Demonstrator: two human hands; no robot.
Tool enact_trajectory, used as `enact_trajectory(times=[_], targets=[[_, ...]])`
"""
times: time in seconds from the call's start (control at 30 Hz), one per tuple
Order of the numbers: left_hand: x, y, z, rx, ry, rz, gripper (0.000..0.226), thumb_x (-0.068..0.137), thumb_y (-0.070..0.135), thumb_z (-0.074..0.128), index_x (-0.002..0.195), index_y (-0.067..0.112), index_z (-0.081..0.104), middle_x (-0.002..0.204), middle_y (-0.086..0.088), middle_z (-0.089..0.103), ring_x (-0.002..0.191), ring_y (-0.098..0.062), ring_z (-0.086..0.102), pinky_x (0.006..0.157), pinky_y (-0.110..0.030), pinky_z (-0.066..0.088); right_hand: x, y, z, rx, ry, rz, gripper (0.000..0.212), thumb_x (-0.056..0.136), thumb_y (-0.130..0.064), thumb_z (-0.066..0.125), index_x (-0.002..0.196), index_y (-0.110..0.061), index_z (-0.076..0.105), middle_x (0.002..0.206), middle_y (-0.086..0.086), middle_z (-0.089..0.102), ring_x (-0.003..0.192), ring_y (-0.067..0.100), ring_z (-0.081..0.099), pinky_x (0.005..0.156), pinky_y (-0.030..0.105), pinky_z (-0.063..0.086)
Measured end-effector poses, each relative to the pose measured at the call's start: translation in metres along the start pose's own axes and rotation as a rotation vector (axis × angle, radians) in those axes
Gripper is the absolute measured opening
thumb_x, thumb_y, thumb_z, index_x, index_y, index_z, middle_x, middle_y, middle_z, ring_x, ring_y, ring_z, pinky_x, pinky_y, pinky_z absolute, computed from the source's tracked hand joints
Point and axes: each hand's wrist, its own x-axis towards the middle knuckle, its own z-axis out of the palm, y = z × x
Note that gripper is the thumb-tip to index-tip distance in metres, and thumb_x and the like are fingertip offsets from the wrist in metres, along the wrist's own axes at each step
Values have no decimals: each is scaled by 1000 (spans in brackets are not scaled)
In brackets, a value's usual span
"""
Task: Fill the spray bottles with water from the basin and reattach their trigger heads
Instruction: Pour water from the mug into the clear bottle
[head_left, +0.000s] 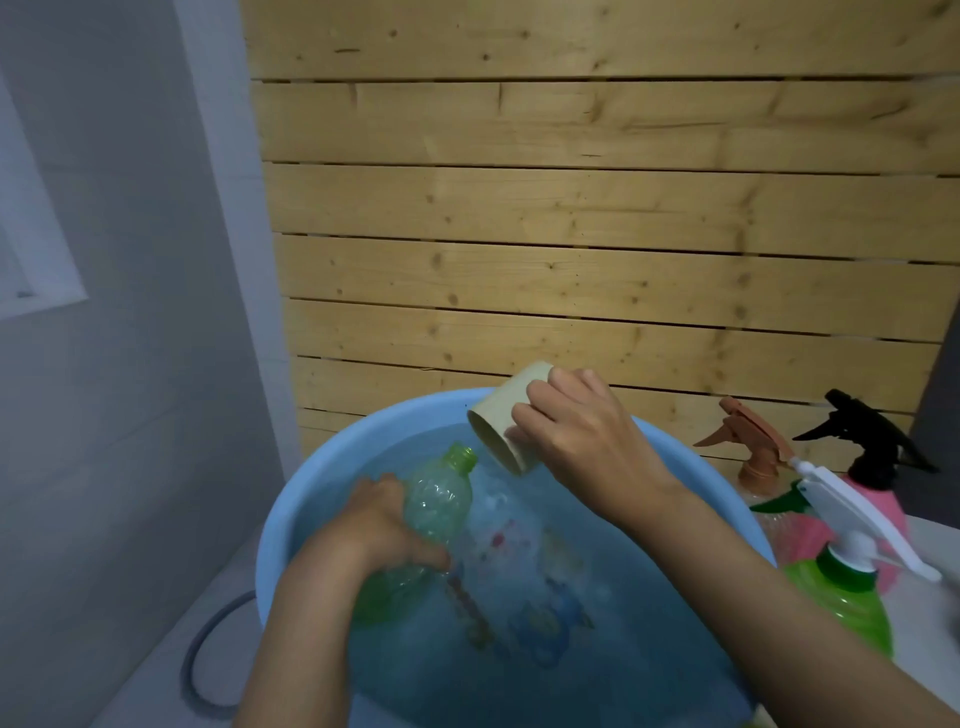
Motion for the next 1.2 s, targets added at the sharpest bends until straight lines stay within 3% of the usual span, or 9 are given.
enact_trajectory(times=[0.2,0.33,0.47,0.63,0.77,0.97,1.2], targets=[[-3,2,1,-131,-14,71,96,59,34,88,132,30,25,126,-2,44,115,-21,48,93,-33,47,-24,6,3,89,-210,165,28,77,-9,69,62,-13,46,65,2,45,68,20,35,60,33,23],[-7,5,1,-187,-16,150,85,61,31,88,116,44,24,114,-4,49,102,-21,54,83,-31,50,-29,6,0,81,-314,227,36,74,-13,73,61,-17,40,61,-1,42,62,22,41,61,29,23],[-6,4,1,-239,40,208,71,63,35,86,112,39,36,117,0,54,102,-17,56,82,-30,49,-34,7,1,114,-377,296,44,74,-17,74,65,-21,30,62,-5,34,62,21,39,62,28,25],[-10,8,1,-250,78,282,70,61,38,87,115,38,43,115,5,54,105,-13,53,83,-27,46,-44,11,6,226,-459,506,33,87,-26,63,67,-16,38,66,-4,37,74,18,35,71,31,29],[-9,10,1,-225,104,324,72,58,41,87,117,38,46,116,5,50,110,-12,48,83,-23,39,-45,11,7,267,-546,565,31,91,-33,57,71,-14,43,71,-1,44,79,19,38,77,34,33],[-7,7,1,-185,139,337,73,59,40,87,118,39,44,115,0,41,111,-13,44,86,-21,34,-47,4,10,359,-607,687,36,89,-35,61,67,-13,43,72,3,52,80,22,44,67,28,24],[-5,7,0,-131,154,369,71,60,27,89,109,42,40,112,0,40,103,-11,43,78,-19,33,-42,6,10,573,-605,1171,42,79,-20,71,54,-14,38,57,0,40,58,16,36,49,25,28]])
